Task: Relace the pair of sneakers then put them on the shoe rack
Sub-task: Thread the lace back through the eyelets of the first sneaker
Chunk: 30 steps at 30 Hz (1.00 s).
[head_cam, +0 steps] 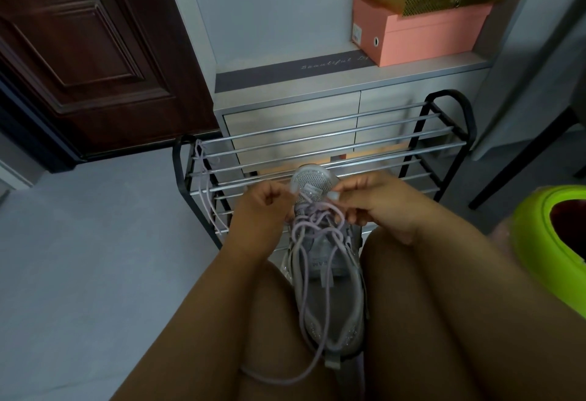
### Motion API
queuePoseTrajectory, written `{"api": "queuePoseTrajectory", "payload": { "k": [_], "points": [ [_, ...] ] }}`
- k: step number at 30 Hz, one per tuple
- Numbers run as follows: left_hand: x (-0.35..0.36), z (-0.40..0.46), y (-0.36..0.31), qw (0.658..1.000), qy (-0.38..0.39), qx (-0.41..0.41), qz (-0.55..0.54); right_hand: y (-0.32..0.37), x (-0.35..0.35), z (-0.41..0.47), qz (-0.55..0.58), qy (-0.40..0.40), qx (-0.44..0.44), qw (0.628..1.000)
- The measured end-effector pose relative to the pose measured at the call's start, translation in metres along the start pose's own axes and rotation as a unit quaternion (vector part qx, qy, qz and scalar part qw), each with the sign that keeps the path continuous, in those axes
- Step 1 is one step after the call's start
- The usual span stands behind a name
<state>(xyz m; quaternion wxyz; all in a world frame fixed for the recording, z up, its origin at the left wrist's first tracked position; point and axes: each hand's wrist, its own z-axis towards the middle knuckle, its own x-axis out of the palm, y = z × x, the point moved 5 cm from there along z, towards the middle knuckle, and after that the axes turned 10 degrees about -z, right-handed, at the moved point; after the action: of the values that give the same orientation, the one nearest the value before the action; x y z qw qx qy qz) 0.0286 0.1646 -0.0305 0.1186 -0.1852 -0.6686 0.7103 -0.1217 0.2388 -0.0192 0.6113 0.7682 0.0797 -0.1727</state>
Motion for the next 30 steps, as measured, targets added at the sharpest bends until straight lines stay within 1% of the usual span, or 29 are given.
{"api": "queuePoseTrajectory", "payload": {
  "k": [2, 4, 6, 7, 11, 14, 15, 17, 18, 19, 20, 21, 23, 24, 25, 26, 27, 28, 30],
  "points": [
    [-0.002, -0.002, -0.002, 1.0, -0.004, 0.009, -0.009, 0.003, 0.003, -0.001, -0.054, -0.011, -0.003, 0.998],
    [-0.004, -0.003, -0.006, 0.998, -0.004, 0.051, 0.024, 0.005, 0.006, 0.0, -0.124, -0.031, -0.028, 0.991],
    [-0.003, -0.004, -0.008, 0.995, 0.022, 0.082, 0.061, 0.006, 0.009, 0.002, -0.165, -0.053, -0.049, 0.984],
    [-0.002, -0.004, -0.006, 0.992, 0.04, 0.091, 0.084, 0.005, 0.008, 0.003, -0.162, -0.06, -0.052, 0.984],
    [-0.001, 0.001, 0.004, 0.97, 0.082, 0.117, 0.195, -0.002, 0.003, 0.005, -0.017, -0.058, -0.008, 0.998],
    [0.001, -0.002, 0.005, 0.97, 0.081, 0.108, 0.204, -0.007, 0.004, 0.007, 0.074, -0.042, 0.028, 0.996],
    [0.001, -0.002, 0.004, 0.969, 0.079, 0.106, 0.207, -0.009, 0.004, 0.007, 0.133, -0.03, 0.041, 0.99],
    [0.001, -0.004, 0.001, 0.969, 0.085, 0.104, 0.206, -0.012, 0.002, 0.007, 0.26, 0.005, 0.065, 0.963],
    [0.002, -0.005, -0.001, 0.971, 0.093, 0.101, 0.197, -0.012, 0.002, 0.007, 0.297, 0.016, 0.074, 0.952],
    [0.002, -0.006, -0.002, 0.973, 0.103, 0.098, 0.184, -0.013, 0.001, 0.007, 0.306, 0.017, 0.078, 0.949],
    [0.004, -0.007, -0.004, 0.975, 0.114, 0.092, 0.168, -0.014, -0.001, 0.008, 0.29, 0.009, 0.076, 0.954],
    [0.005, -0.008, -0.005, 0.977, 0.122, 0.084, 0.154, -0.014, -0.002, 0.008, 0.249, -0.006, 0.064, 0.966],
    [0.006, -0.009, -0.005, 0.981, 0.125, 0.071, 0.131, -0.011, 0.0, 0.007, 0.093, -0.035, 0.034, 0.994],
    [0.005, -0.01, -0.005, 0.982, 0.124, 0.067, 0.124, -0.008, 0.0, 0.006, -0.001, -0.047, 0.02, 0.999],
    [0.004, -0.01, -0.004, 0.984, 0.121, 0.065, 0.118, -0.005, 0.0, 0.004, -0.079, -0.059, 0.001, 0.995],
    [0.004, -0.01, -0.003, 0.985, 0.116, 0.062, 0.114, -0.002, 0.0, 0.004, -0.121, -0.068, -0.021, 0.99],
    [0.003, -0.009, -0.003, 0.985, 0.111, 0.06, 0.115, -0.001, 0.0, 0.004, -0.124, -0.071, -0.035, 0.989],
    [0.003, -0.009, -0.003, 0.985, 0.109, 0.06, 0.12, 0.0, 0.0, 0.004, -0.09, -0.068, -0.039, 0.993],
    [0.003, -0.009, -0.003, 0.982, 0.112, 0.057, 0.144, -0.005, 0.001, 0.005, 0.041, -0.05, -0.015, 0.998]
  ]
}}
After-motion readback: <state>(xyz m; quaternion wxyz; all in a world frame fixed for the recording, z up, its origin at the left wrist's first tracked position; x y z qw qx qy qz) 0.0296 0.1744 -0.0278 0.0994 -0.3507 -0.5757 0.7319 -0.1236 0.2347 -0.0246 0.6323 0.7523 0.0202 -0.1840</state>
